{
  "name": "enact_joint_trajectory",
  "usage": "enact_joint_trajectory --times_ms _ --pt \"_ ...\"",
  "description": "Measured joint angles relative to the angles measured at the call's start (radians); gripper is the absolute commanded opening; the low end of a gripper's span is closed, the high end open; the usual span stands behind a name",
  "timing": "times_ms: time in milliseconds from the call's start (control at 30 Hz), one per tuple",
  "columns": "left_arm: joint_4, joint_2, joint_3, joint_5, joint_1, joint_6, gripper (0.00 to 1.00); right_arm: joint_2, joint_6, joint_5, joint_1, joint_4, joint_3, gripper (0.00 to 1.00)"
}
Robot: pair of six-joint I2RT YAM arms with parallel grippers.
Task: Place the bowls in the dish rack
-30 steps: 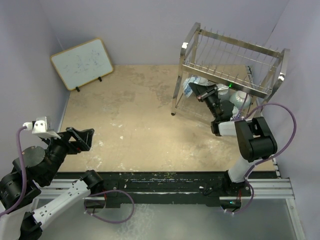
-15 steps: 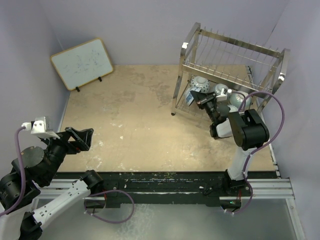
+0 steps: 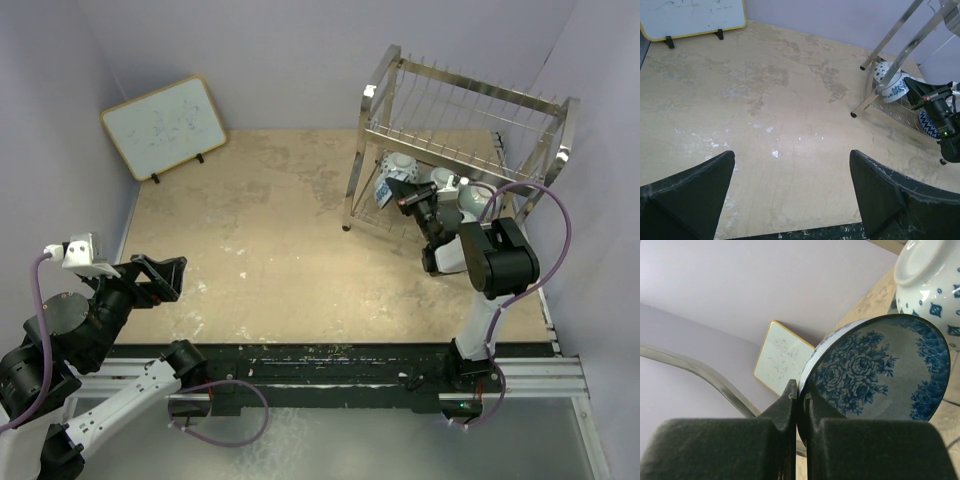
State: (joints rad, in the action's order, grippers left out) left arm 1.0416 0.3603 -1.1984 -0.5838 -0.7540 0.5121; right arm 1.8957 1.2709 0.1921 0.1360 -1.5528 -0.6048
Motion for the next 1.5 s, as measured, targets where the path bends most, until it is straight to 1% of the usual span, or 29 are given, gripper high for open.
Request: enact_joint_trajectory --times_ms 400,533,600,700,733,800,867,1000,1167,1367,1400,1433,1467,1500 --pt "0.000 0.002 0.000 -0.001 0.000 -0.002 0.99 0.069 0.065 0.002 -0.006 -0.019 -0.068 0.00" --pt "0.000 0.002 0.001 -0.001 0.000 -0.001 0.99 0.111 0.106 0.007 -0.006 -0.074 -0.079 0.03" --pt "0.000 0.002 0.001 -0.001 0.000 -0.002 0.99 0.112 0.115 0.000 -0.008 -0.079 -0.071 0.05" --pt "0.000 0.002 0.002 -0.002 0.000 -0.002 0.99 0.109 0.133 -0.009 -0.017 -0.084 -0.051 0.05" --pt "0.000 0.002 0.002 -0.003 0.000 -0.002 0.99 0.104 0.141 -0.011 -0.022 -0.085 -0.041 0.07" --pt "0.000 0.002 0.005 -0.005 0.000 -0.002 0.99 0.097 0.153 -0.014 -0.031 -0.085 -0.026 0.16" --pt "-0.001 0.002 0.010 -0.005 0.000 -0.003 0.99 0.089 0.163 -0.014 -0.042 -0.086 -0.009 0.18" --pt "-0.001 0.002 0.026 -0.005 0.000 -0.004 0.99 0.085 0.173 -0.013 -0.057 -0.087 0.026 0.26" --pt "-0.001 0.002 0.029 -0.005 0.000 -0.008 0.99 0.084 0.178 -0.003 -0.060 -0.088 0.068 0.29" --pt "-0.001 0.002 0.030 -0.005 0.000 -0.008 0.99 0.060 0.146 -0.007 -0.066 -0.087 0.117 0.45" --pt "-0.001 0.002 0.030 -0.005 0.000 -0.008 0.99 0.057 0.133 -0.007 -0.067 -0.087 0.126 0.50" --pt "-0.001 0.002 0.031 -0.005 0.000 -0.008 0.99 0.054 0.124 -0.007 -0.067 -0.086 0.132 0.68" --pt "-0.001 0.002 0.031 -0.005 0.000 -0.008 0.99 0.051 0.119 -0.007 -0.067 -0.086 0.138 0.79" --pt "-0.001 0.002 0.032 -0.004 0.000 -0.008 0.99 0.046 0.113 -0.007 -0.067 -0.085 0.146 0.96"
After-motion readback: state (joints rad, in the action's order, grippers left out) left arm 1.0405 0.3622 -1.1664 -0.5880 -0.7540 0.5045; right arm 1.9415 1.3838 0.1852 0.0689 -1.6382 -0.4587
